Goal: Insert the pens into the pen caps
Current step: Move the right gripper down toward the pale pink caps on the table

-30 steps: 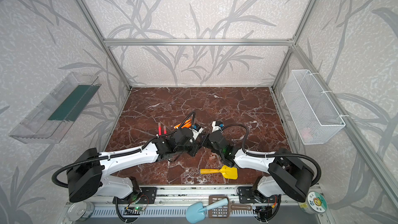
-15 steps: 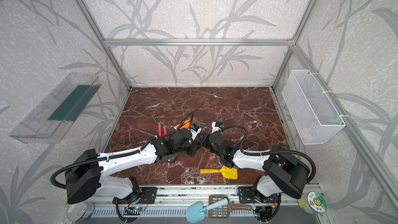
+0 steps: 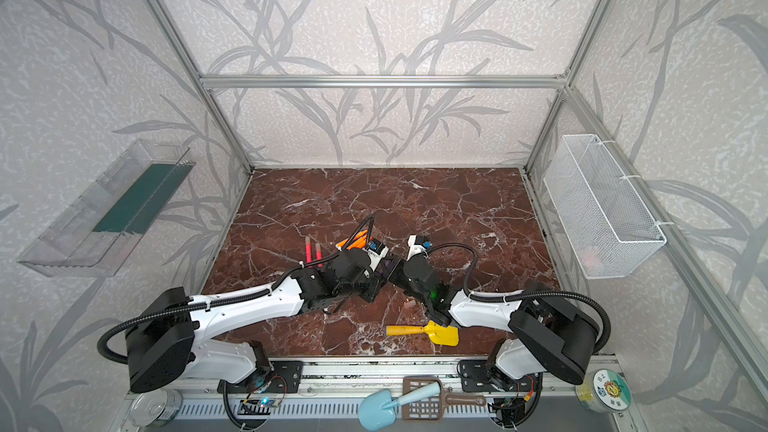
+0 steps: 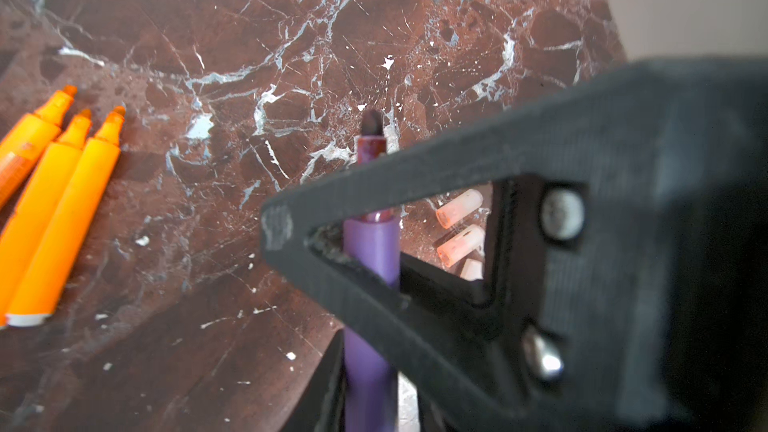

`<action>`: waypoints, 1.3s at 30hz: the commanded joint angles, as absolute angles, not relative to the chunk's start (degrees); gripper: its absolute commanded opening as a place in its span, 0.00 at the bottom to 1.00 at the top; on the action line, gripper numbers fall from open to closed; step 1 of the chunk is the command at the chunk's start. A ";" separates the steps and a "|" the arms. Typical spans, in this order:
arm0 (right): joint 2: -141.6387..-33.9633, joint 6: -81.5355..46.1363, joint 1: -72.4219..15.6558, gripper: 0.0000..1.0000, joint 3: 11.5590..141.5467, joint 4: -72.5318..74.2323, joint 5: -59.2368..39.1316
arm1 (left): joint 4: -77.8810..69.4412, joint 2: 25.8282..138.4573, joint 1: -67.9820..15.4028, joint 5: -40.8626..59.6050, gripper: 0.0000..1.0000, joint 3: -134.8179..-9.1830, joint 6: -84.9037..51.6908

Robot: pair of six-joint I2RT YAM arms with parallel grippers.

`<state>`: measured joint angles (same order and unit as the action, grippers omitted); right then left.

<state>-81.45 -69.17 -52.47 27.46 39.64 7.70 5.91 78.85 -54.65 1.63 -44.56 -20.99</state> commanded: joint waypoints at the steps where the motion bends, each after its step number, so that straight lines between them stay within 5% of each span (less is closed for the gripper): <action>1: -80.31 -69.14 -53.72 0.00 26.89 41.31 7.26 | 3.58 78.84 -54.93 1.42 0.17 -45.07 -20.91; 6: -79.94 -68.99 -53.76 0.09 26.74 40.56 7.63 | 3.69 78.83 -54.76 0.70 0.03 -44.93 -21.69; 16: -69.81 -64.84 -53.74 0.63 26.59 23.42 13.69 | 5.55 77.86 -50.19 -1.66 0.00 -43.76 -26.37; 26: -55.31 -60.44 -53.70 0.71 25.84 -5.23 22.23 | 5.56 73.48 -44.71 -4.04 0.00 -40.14 -30.01; 33: -49.04 -62.20 -53.26 0.78 20.31 -7.87 23.68 | 4.75 71.07 -44.68 -4.79 0.00 -39.02 -29.94; 39: -55.20 -64.31 -51.36 0.79 18.16 -1.60 19.48 | 3.65 70.07 -44.68 -3.54 0.00 -38.28 -29.88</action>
<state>-52.88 -62.89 -52.10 18.83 -3.99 20.53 4.89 71.59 -44.62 -3.31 -39.03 -29.19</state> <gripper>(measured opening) 0.787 0.157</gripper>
